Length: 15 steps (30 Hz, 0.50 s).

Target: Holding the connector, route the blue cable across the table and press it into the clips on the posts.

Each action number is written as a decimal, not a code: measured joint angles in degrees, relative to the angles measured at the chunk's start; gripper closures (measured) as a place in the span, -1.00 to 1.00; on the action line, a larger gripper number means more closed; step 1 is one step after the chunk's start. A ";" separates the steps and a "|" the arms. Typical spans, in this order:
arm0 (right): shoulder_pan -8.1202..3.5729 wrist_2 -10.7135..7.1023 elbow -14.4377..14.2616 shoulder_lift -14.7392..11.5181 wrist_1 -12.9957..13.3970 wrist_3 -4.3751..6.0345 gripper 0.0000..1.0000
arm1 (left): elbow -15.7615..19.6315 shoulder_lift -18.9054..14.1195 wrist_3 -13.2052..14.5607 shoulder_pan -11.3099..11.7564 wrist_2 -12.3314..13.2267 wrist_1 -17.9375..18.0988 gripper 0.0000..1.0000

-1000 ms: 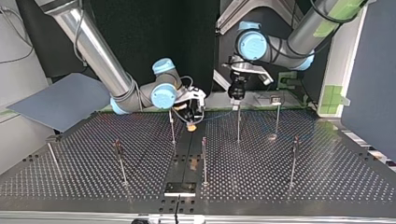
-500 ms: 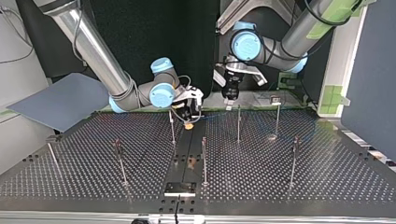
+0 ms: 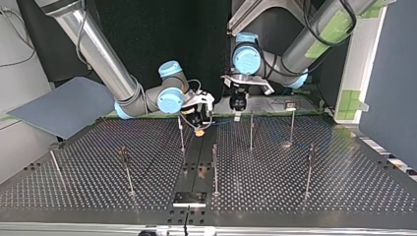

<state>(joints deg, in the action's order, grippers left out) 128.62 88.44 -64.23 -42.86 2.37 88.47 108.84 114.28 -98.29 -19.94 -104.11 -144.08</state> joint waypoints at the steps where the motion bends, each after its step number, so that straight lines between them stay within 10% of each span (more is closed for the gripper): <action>1: -0.01 0.00 0.00 0.00 0.01 -0.01 1.00 | -0.52 0.52 -0.28 -0.04 -0.12 -0.04 -1.00; 15: -0.01 -0.24 0.02 0.00 0.03 -0.11 1.00 | -7.30 5.11 -1.39 -0.63 -1.10 -0.15 -1.00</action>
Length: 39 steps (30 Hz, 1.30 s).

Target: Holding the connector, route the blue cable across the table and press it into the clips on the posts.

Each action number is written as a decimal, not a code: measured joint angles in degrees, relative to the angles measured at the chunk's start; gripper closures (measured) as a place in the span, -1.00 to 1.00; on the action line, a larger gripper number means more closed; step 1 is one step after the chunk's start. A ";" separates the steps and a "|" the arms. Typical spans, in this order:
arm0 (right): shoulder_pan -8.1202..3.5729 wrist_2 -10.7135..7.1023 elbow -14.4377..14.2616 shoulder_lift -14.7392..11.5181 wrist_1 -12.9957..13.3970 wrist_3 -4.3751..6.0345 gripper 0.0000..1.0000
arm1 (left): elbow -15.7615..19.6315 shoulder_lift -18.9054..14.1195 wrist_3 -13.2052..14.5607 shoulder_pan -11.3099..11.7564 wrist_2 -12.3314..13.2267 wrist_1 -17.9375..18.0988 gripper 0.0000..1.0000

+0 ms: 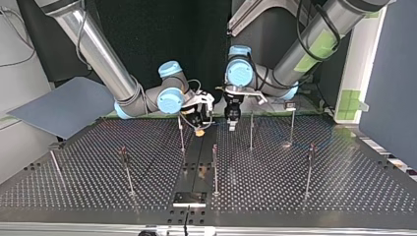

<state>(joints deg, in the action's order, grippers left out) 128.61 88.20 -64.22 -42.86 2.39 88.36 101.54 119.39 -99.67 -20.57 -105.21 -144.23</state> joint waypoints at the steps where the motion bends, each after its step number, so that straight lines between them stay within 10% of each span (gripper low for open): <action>1: -0.01 -0.01 0.00 0.00 0.00 0.00 1.00 | -0.40 0.38 -0.14 0.02 -0.30 0.24 -1.00; 11: -0.14 0.03 0.00 0.00 0.07 0.02 1.00 | -4.74 4.91 0.18 0.16 -2.79 -1.01 -1.00; 14: -0.18 0.00 0.00 0.00 0.08 0.00 1.00 | -5.19 6.19 0.66 0.00 -4.04 -1.21 -0.51; 16: -0.22 0.00 0.00 0.00 0.07 0.00 1.00 | -5.29 6.61 0.80 -0.13 -4.55 -1.23 0.25; 17: -0.22 -0.01 0.00 0.00 0.07 -0.01 1.00 | -5.30 6.71 0.83 -0.18 -4.68 -1.24 0.25; 19: -0.23 -0.02 0.04 0.00 0.08 -0.05 1.00 | -5.32 6.81 0.85 -0.27 -4.85 -1.29 0.89; 21: -0.24 -0.03 0.10 0.00 0.08 -0.11 1.00 | -5.34 6.83 0.81 -0.33 -4.92 -1.32 1.00; 39: -0.09 -0.44 0.75 -3.66 -0.35 0.18 1.00 | -4.74 3.49 -0.40 -0.96 -7.99 -5.25 1.00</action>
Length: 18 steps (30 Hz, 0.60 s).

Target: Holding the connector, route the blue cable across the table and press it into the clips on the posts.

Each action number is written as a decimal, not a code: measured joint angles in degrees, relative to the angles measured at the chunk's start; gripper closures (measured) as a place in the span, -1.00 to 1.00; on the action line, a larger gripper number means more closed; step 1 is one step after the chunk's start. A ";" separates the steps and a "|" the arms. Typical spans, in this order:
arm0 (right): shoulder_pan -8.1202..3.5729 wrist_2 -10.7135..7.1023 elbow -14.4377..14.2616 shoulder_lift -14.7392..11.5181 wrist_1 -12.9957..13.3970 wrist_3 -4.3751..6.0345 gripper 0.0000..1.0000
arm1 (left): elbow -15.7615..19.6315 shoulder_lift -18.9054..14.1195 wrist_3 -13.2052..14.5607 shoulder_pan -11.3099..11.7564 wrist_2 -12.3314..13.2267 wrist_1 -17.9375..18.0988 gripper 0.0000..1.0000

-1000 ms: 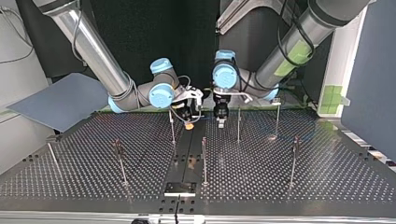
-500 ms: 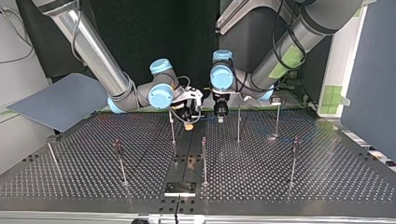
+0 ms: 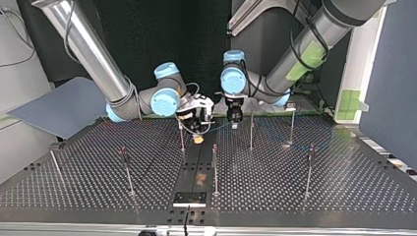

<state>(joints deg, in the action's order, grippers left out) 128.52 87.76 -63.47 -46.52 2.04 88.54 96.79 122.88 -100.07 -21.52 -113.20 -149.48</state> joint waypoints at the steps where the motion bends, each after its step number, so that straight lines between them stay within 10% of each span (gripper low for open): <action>1: 0.01 0.03 -0.07 -0.52 -0.11 0.22 1.00 | 0.26 -0.43 -0.02 -0.08 -0.19 -0.12 1.00; 18: -0.24 2.72 -4.53 -8.20 -0.46 1.76 1.00 | 6.70 -8.24 -0.72 -1.46 -0.28 -0.08 1.00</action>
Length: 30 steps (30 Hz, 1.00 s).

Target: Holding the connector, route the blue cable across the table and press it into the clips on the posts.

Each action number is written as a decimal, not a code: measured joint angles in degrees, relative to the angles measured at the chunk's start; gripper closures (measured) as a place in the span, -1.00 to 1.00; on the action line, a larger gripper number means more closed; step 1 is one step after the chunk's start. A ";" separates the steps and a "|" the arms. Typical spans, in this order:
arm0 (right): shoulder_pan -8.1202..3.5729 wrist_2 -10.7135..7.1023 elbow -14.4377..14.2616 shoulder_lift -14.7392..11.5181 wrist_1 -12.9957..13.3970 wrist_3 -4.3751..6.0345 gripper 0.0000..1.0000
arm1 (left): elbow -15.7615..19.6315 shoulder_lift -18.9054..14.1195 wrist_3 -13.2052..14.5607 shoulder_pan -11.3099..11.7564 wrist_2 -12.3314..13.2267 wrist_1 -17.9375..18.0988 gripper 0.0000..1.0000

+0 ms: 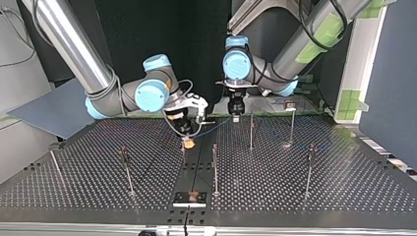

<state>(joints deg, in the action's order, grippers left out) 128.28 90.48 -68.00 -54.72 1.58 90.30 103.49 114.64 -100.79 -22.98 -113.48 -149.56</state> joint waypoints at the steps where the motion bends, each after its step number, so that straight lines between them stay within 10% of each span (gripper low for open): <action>1: 0.09 0.02 -0.47 -0.48 -0.05 0.03 1.00 | 0.09 -0.42 0.01 -0.14 0.02 -0.03 1.00; 15: 0.76 -1.34 -7.79 -8.11 -2.06 1.26 1.00 | 0.28 -7.60 0.28 -1.15 0.65 -0.83 1.00; 30: 0.10 -1.88 -8.07 -15.28 -2.29 1.41 1.00 | -2.01 -14.31 -0.11 -0.29 0.68 -1.38 1.00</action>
<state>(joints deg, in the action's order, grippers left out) 128.39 88.60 -76.07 -70.00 -0.71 91.71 101.48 100.33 -100.90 -23.27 -112.80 -150.94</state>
